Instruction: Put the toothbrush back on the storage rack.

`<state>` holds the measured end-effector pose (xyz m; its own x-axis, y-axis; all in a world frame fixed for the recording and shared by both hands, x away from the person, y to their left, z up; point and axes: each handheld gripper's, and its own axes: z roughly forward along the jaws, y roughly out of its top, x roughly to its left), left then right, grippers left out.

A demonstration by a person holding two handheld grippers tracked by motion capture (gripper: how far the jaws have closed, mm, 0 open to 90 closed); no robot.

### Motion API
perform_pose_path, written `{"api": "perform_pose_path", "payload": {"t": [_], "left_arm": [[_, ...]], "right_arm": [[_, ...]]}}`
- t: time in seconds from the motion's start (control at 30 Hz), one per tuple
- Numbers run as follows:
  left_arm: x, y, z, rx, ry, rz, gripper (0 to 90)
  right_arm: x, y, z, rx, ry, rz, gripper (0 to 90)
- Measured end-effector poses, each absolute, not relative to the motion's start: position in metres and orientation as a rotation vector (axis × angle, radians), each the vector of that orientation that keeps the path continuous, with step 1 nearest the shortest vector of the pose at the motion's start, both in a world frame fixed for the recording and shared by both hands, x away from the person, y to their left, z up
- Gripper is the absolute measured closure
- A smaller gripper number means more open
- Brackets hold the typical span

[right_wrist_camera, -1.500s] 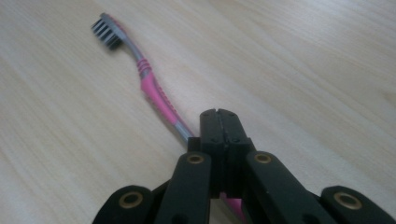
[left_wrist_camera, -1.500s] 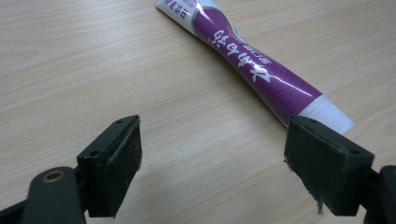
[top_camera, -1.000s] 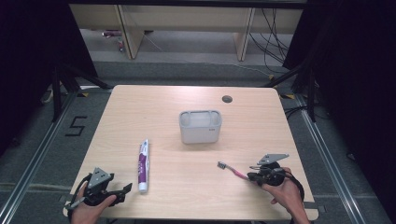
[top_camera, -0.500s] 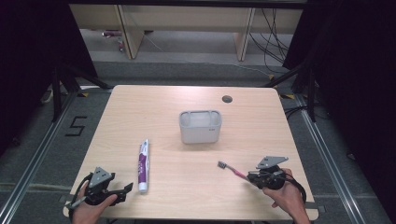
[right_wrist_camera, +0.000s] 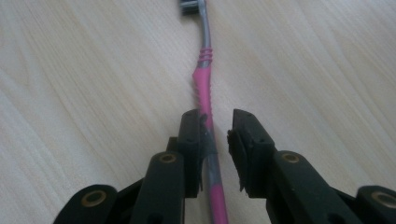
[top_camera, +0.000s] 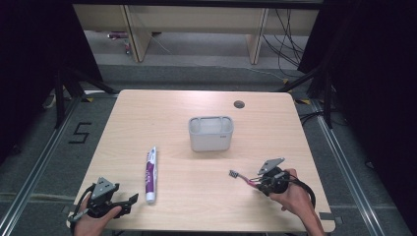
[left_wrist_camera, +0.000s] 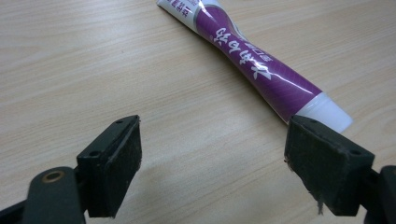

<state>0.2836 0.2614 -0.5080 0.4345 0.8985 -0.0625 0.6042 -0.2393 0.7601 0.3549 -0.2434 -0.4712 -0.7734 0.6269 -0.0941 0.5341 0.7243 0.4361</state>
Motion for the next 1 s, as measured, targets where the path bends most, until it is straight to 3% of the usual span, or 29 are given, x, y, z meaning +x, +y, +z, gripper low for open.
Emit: {"api": "perform_pose_path", "payload": {"t": [1.0], "left_arm": [[0.285, 0.260, -0.508, 1.990, 1.242, 0.501, 18.5]], "right_arm": [[0.375, -0.231, -0.475, 0.848, 2.844, 0.381, 75.0]]}}
